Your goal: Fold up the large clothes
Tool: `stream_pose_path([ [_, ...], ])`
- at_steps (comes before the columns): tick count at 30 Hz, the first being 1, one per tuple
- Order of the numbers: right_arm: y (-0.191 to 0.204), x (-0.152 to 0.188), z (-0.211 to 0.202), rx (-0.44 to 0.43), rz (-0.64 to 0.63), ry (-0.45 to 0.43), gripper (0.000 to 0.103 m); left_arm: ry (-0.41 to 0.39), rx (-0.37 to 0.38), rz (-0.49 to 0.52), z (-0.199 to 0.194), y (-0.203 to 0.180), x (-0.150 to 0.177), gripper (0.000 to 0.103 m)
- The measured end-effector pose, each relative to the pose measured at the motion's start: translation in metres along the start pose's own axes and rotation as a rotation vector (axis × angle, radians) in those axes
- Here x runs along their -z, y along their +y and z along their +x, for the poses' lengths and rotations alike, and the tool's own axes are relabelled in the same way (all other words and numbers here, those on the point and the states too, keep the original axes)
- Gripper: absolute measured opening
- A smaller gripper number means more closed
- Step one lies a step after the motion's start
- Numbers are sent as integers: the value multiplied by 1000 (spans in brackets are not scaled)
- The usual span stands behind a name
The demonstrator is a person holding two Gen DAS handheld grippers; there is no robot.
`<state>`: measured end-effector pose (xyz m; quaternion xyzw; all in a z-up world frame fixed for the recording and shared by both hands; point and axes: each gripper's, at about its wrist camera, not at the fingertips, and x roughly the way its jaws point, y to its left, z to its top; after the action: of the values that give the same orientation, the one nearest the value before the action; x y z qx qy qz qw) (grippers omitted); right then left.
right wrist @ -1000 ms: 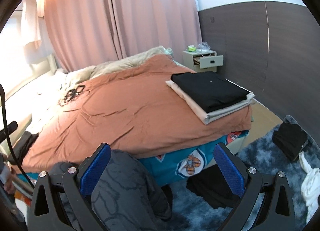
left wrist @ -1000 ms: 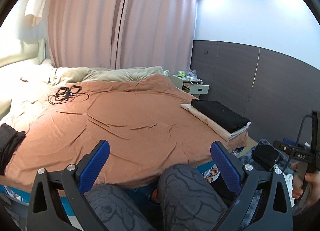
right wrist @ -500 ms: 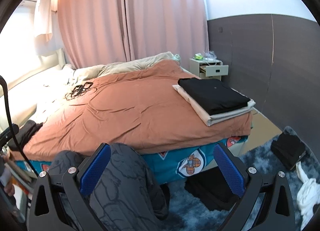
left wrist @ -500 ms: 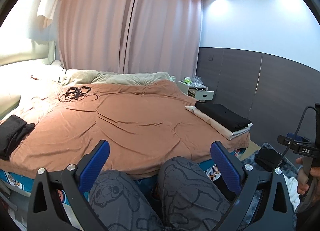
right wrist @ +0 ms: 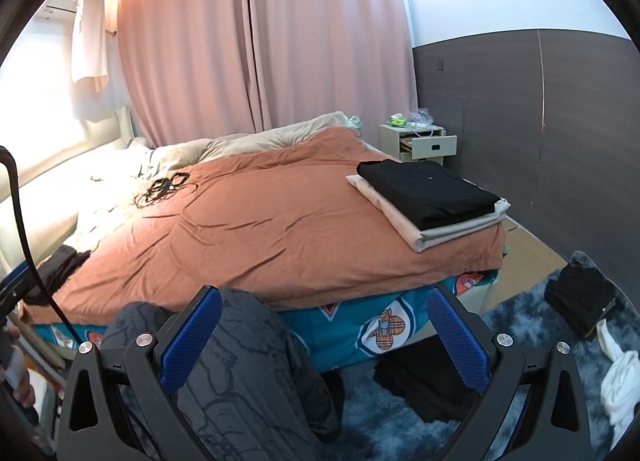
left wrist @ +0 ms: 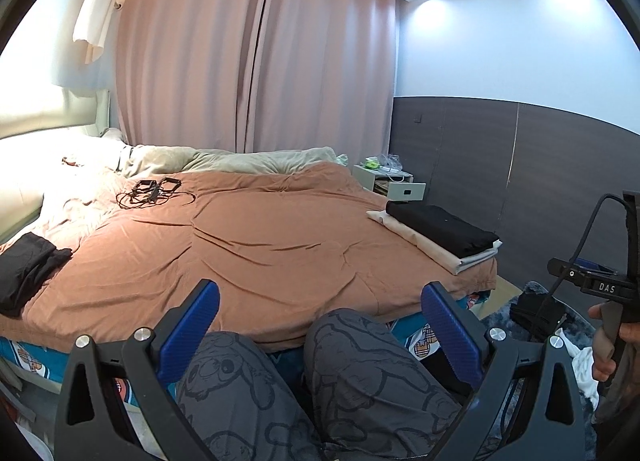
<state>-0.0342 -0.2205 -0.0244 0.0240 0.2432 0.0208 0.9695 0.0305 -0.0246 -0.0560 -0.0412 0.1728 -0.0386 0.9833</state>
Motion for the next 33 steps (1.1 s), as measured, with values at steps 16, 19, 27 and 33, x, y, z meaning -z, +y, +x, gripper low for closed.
stream_pose_path([
  [16, -1, 1, 5, -22, 5, -4, 103, 0, -2, 3, 1, -8, -2, 103],
  [19, 0, 2, 6, -23, 7, -4, 103, 1, -2, 3, 0, -9, -1, 103],
  [27, -1, 1, 4, -21, 8, -15, 103, -2, 0, -4, -1, -9, 0, 103],
  [33, 1, 2, 2, -21, 0, -12, 103, 3, -3, -5, -2, -8, 0, 103],
])
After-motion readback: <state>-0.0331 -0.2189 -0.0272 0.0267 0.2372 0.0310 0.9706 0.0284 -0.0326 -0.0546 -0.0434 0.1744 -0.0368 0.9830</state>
